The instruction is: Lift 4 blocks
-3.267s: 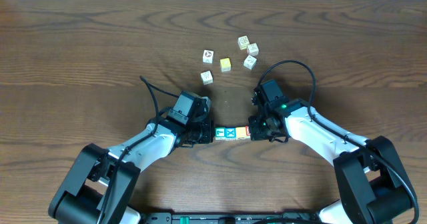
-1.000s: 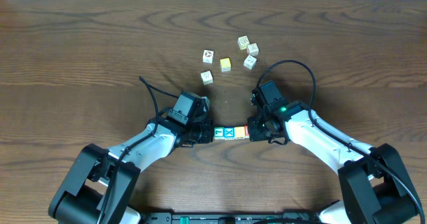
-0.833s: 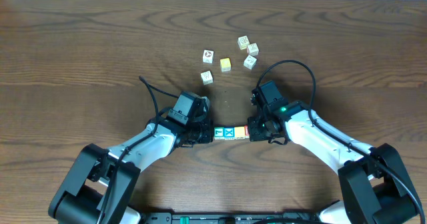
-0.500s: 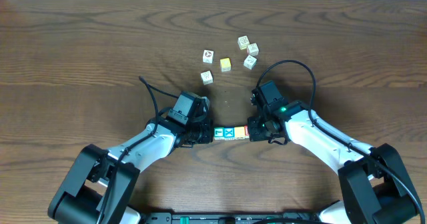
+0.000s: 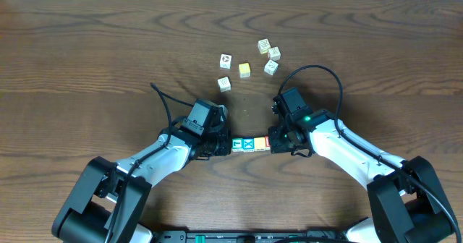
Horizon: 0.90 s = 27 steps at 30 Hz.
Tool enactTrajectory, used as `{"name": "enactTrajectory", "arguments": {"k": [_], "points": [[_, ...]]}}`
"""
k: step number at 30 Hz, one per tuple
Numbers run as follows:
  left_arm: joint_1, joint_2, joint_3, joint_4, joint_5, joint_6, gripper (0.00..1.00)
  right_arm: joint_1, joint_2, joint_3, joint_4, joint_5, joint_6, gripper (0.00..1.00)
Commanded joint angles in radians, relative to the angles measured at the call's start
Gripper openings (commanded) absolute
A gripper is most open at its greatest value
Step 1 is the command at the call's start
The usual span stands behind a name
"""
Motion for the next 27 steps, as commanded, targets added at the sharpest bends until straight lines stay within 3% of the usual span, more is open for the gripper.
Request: {"name": "enactTrajectory", "arguments": {"k": [1, 27], "points": [[-0.047, -0.040, 0.042, 0.038, 0.150, -0.010, 0.07, 0.073, -0.029, 0.011, 0.026, -0.240, -0.002, 0.01], [-0.047, -0.084, 0.042, 0.037, 0.149, -0.017, 0.07, 0.074, -0.029, 0.011, 0.026, -0.233, -0.002, 0.01]]}}
